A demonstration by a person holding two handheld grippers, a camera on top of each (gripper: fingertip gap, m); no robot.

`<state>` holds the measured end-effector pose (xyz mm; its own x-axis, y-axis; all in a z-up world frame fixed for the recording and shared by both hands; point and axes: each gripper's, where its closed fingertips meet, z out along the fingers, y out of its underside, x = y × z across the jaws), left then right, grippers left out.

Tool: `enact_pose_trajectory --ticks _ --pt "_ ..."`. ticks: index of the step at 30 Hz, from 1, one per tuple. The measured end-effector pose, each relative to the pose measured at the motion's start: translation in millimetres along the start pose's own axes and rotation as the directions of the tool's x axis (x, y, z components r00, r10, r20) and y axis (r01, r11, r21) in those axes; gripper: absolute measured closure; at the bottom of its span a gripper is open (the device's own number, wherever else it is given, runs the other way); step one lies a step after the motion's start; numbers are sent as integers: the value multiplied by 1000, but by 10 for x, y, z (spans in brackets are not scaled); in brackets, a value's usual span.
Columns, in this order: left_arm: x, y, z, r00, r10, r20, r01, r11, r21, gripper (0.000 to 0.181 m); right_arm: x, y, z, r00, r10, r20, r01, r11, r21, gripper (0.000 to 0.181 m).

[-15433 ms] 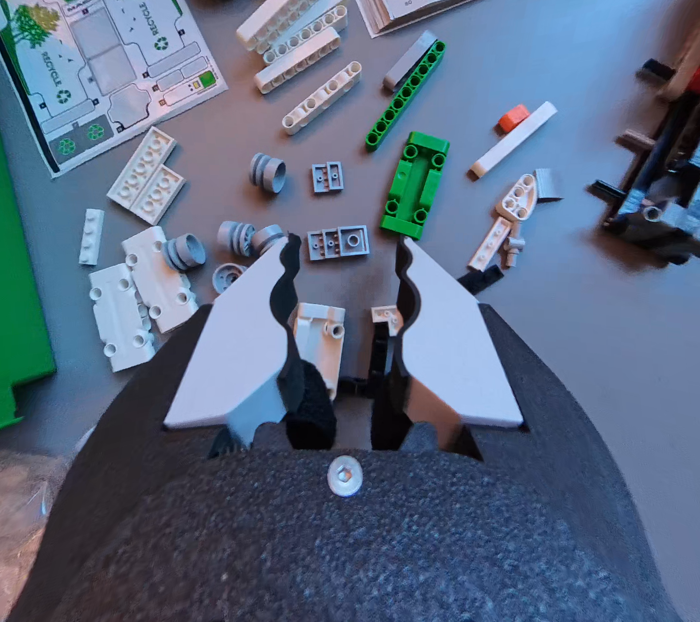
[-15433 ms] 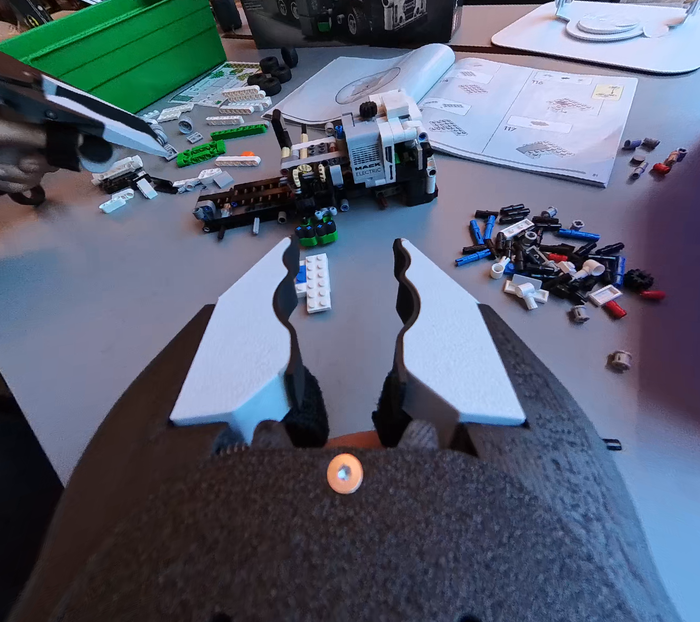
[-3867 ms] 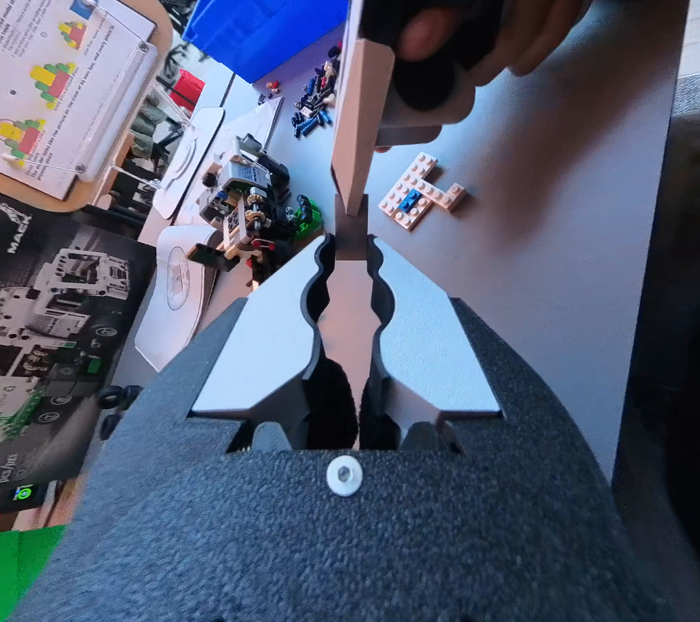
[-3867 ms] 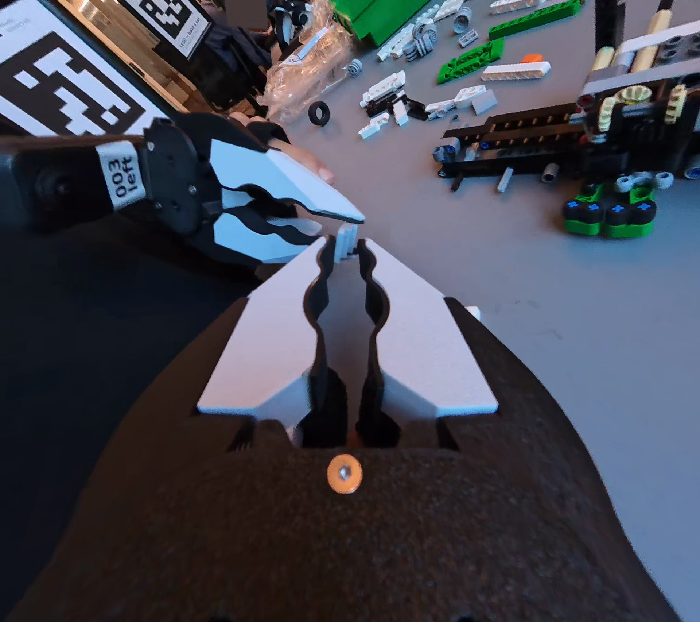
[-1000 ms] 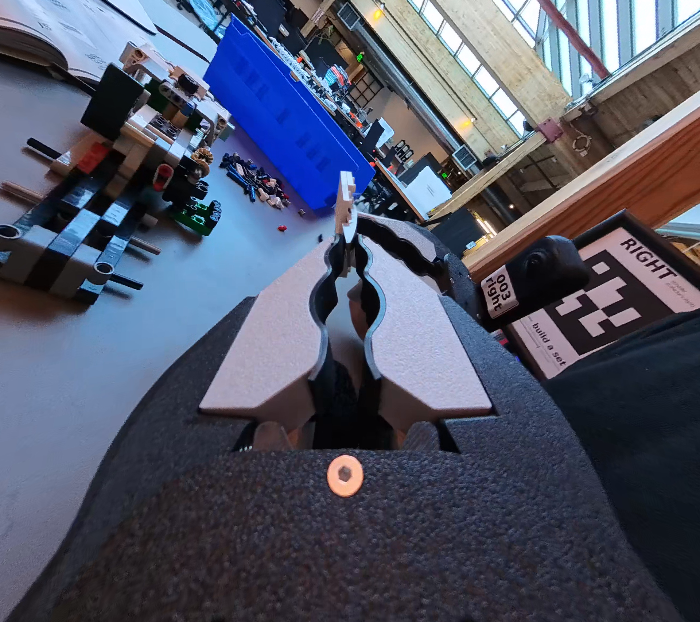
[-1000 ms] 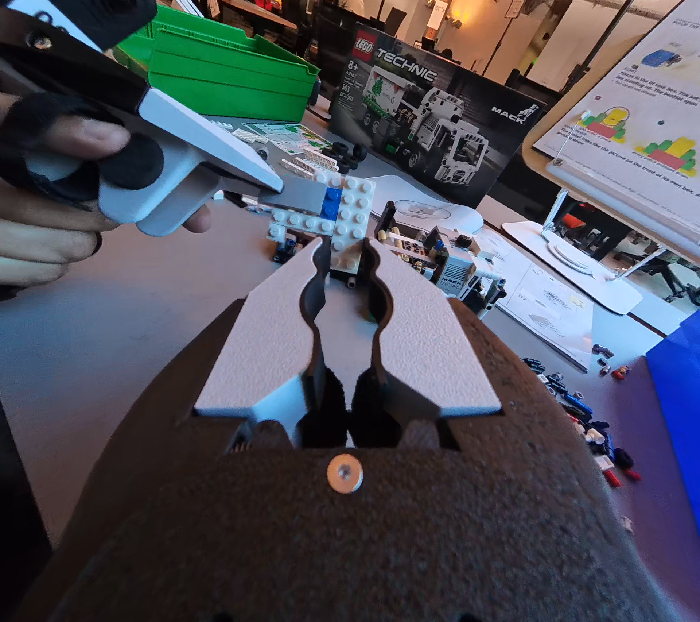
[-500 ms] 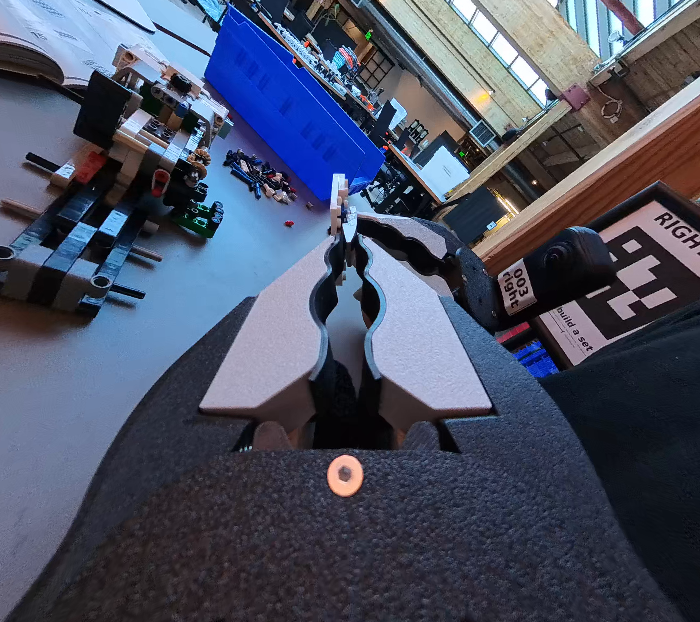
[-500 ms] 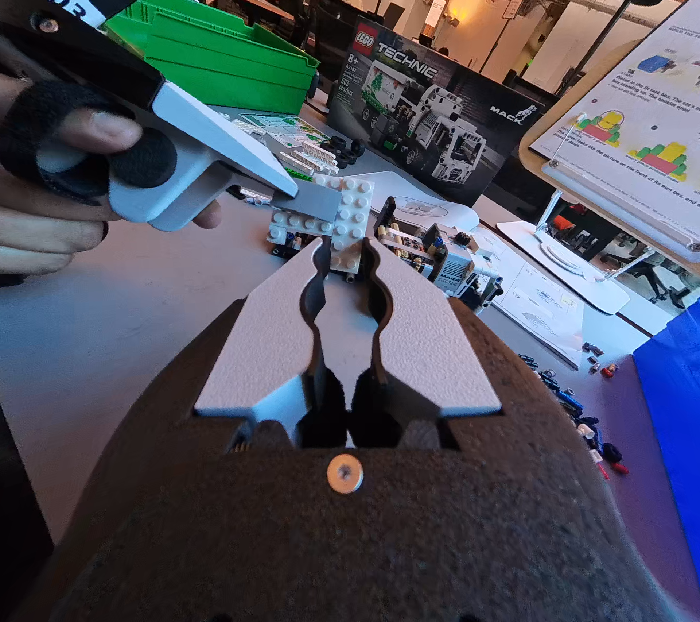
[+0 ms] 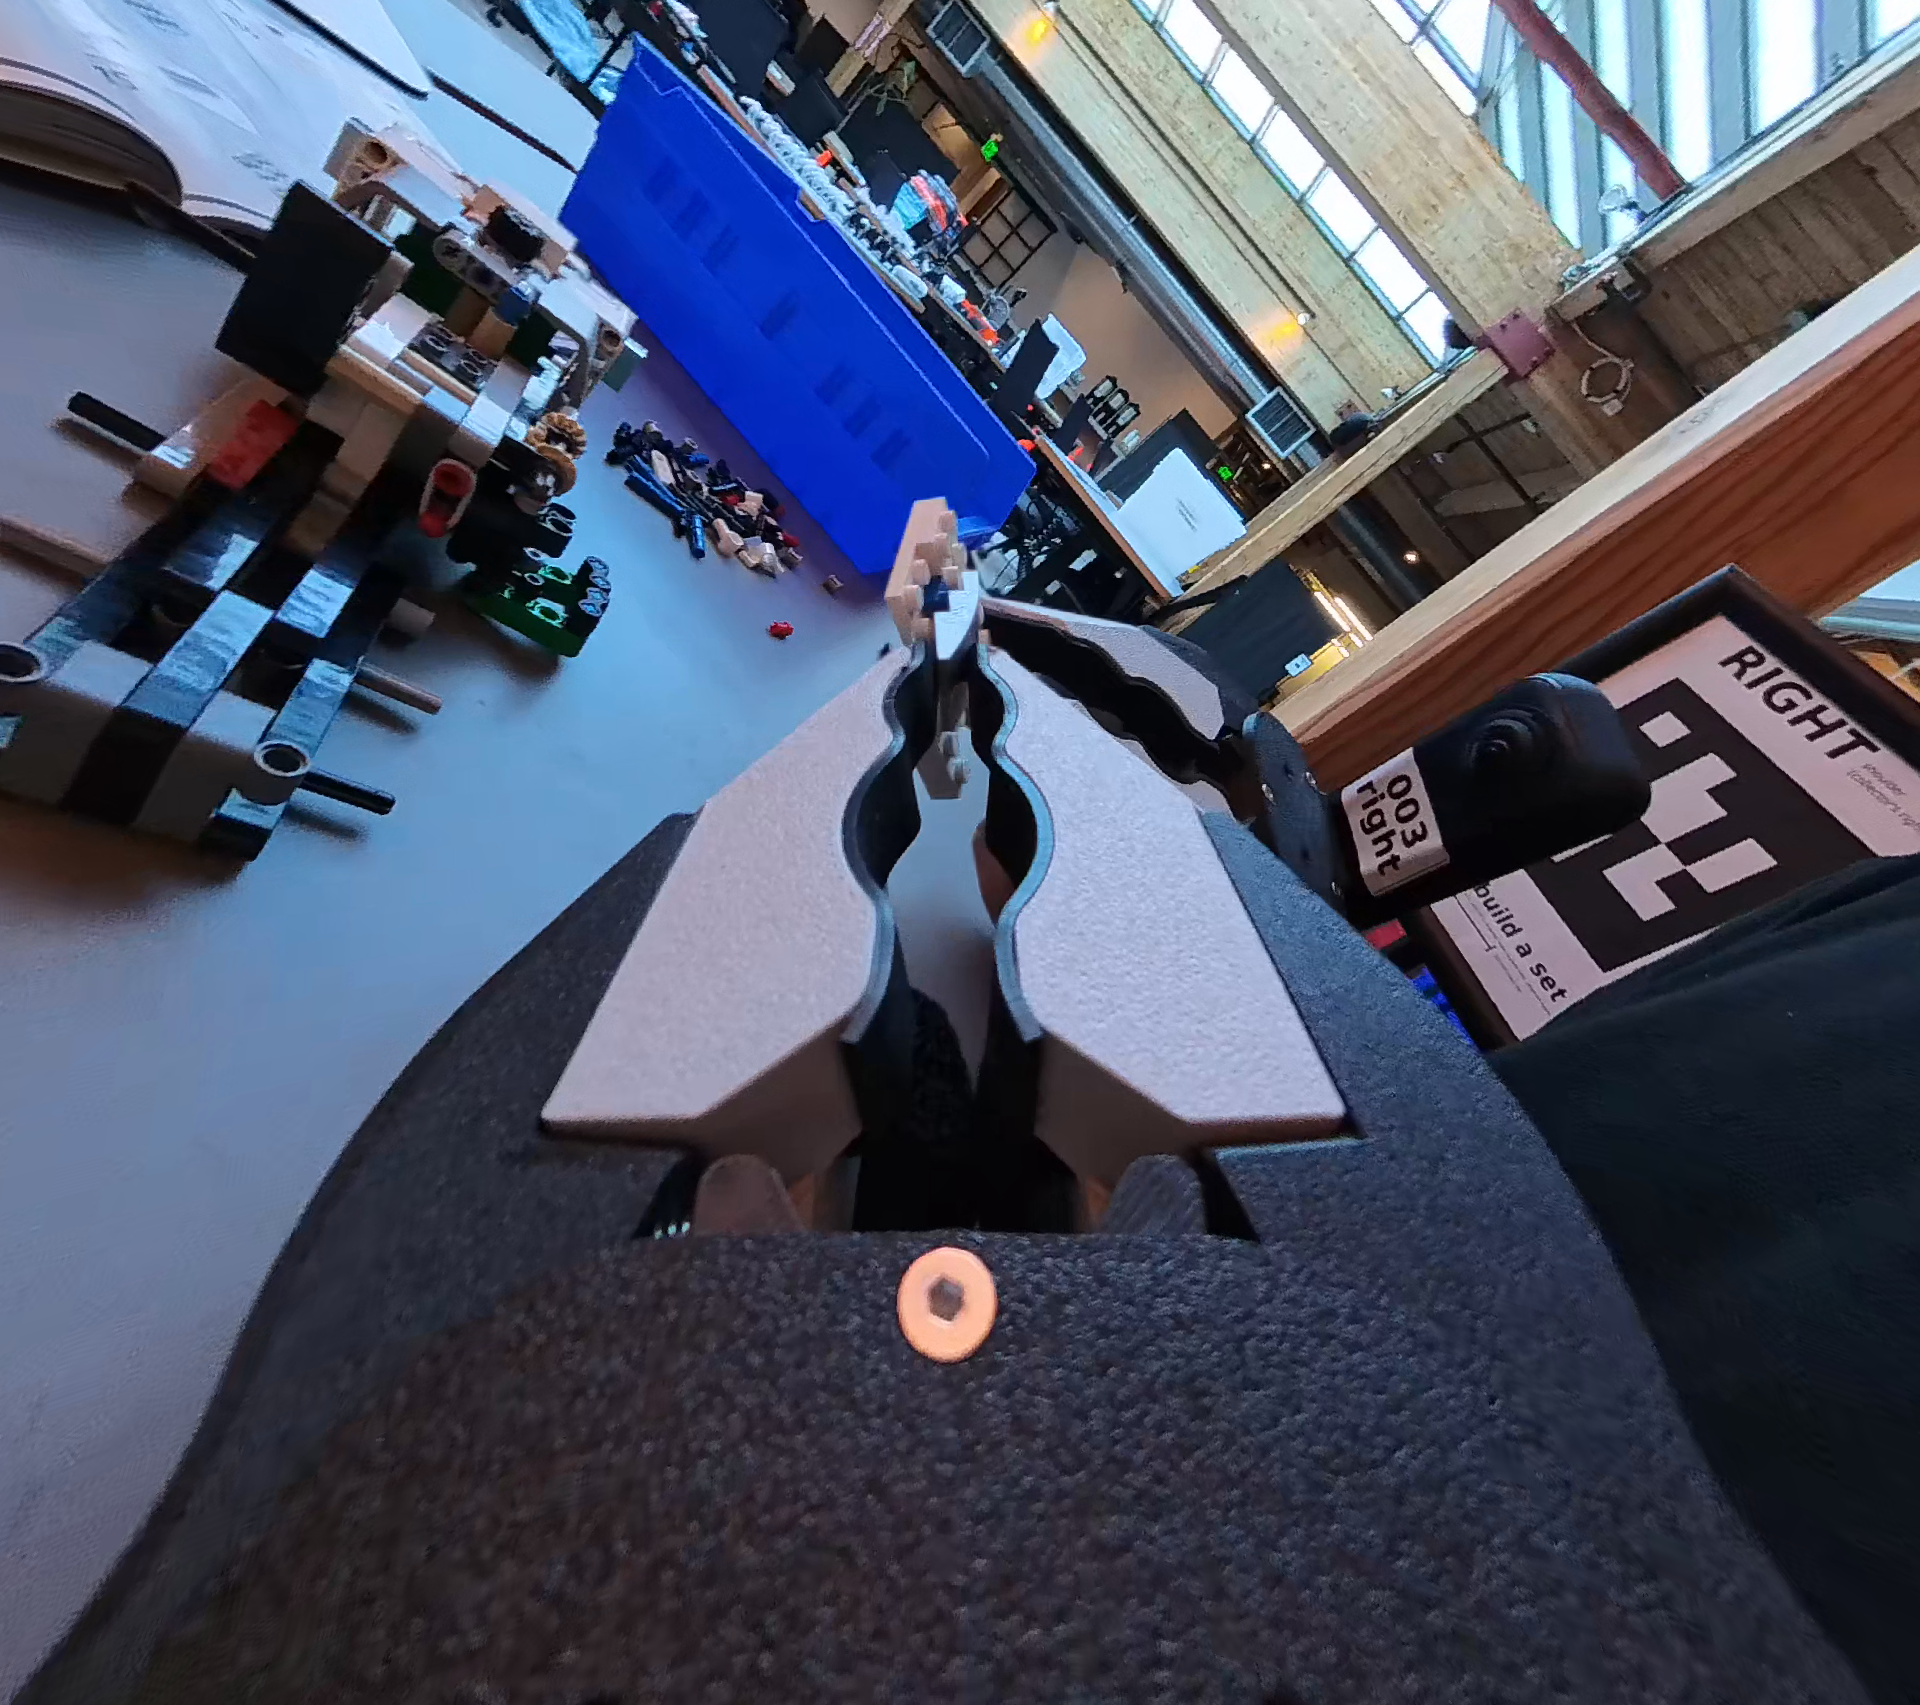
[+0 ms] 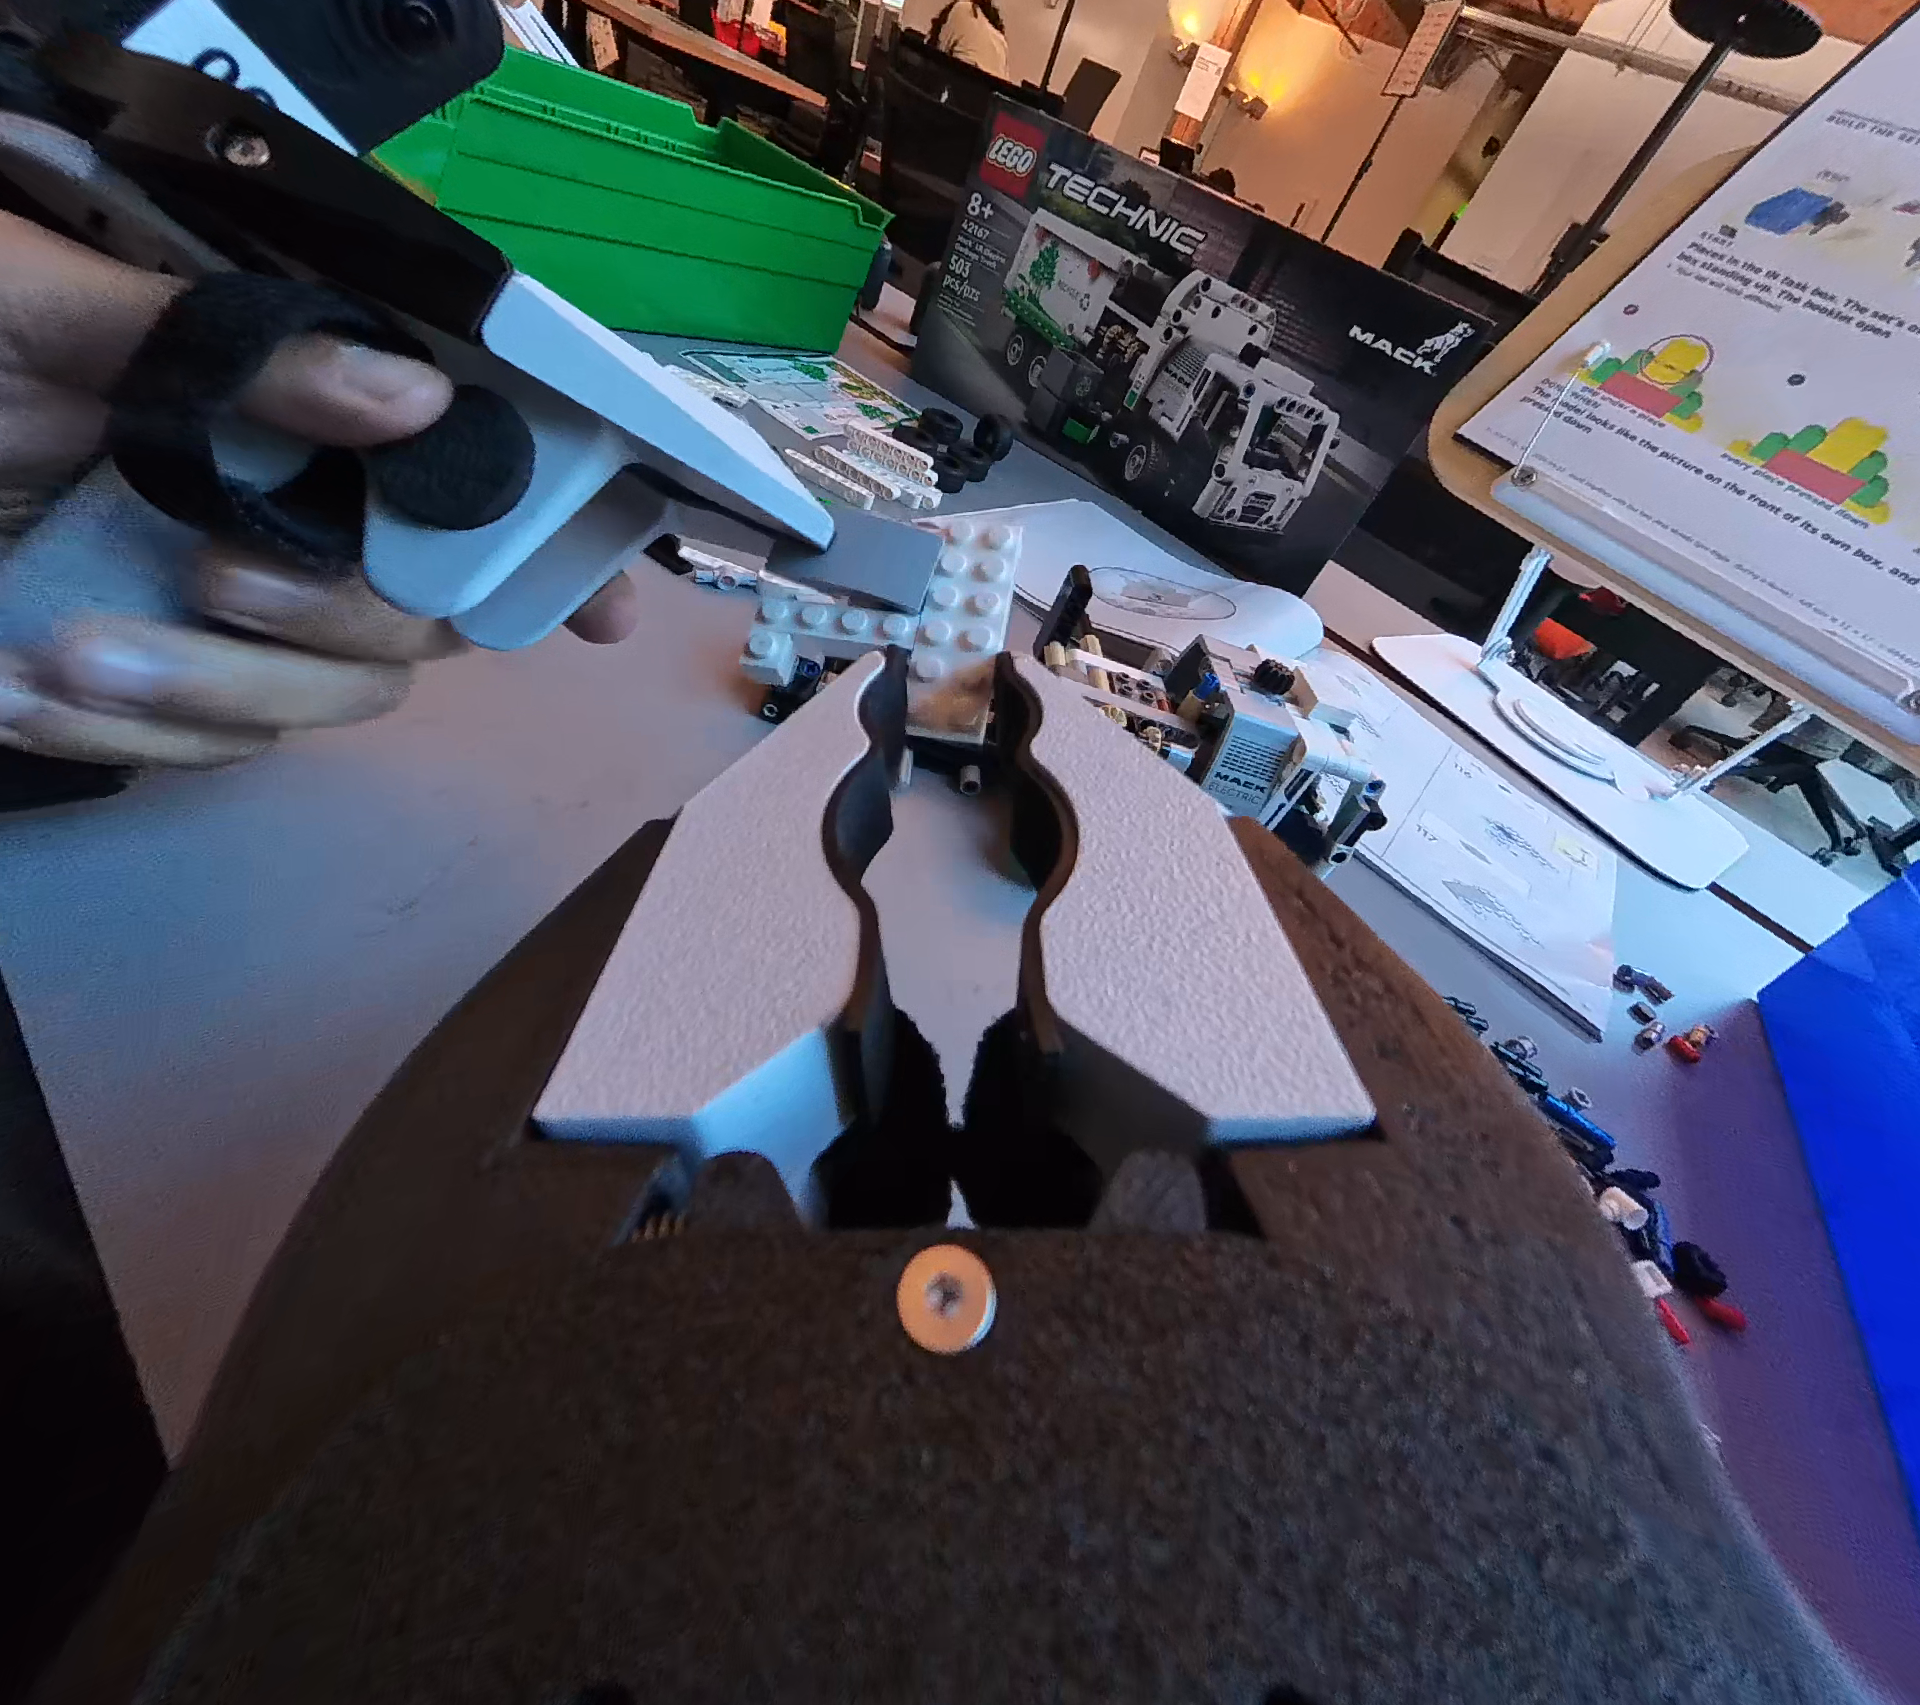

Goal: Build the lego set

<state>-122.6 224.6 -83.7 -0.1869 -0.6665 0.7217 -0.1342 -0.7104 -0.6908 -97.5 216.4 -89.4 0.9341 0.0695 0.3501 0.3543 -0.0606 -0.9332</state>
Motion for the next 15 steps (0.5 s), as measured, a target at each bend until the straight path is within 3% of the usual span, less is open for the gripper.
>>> enact_pose_trajectory --ticks 12,15 --pt "78 -17 3 969 -200 -143 203 979 9 178 25 -106 -48 1000 8 -1 -8 997 74 166" --pt "71 -19 11 977 -176 -123 178 984 8 178 36 -101 -44 1000 6 -2 -5 997 78 166"
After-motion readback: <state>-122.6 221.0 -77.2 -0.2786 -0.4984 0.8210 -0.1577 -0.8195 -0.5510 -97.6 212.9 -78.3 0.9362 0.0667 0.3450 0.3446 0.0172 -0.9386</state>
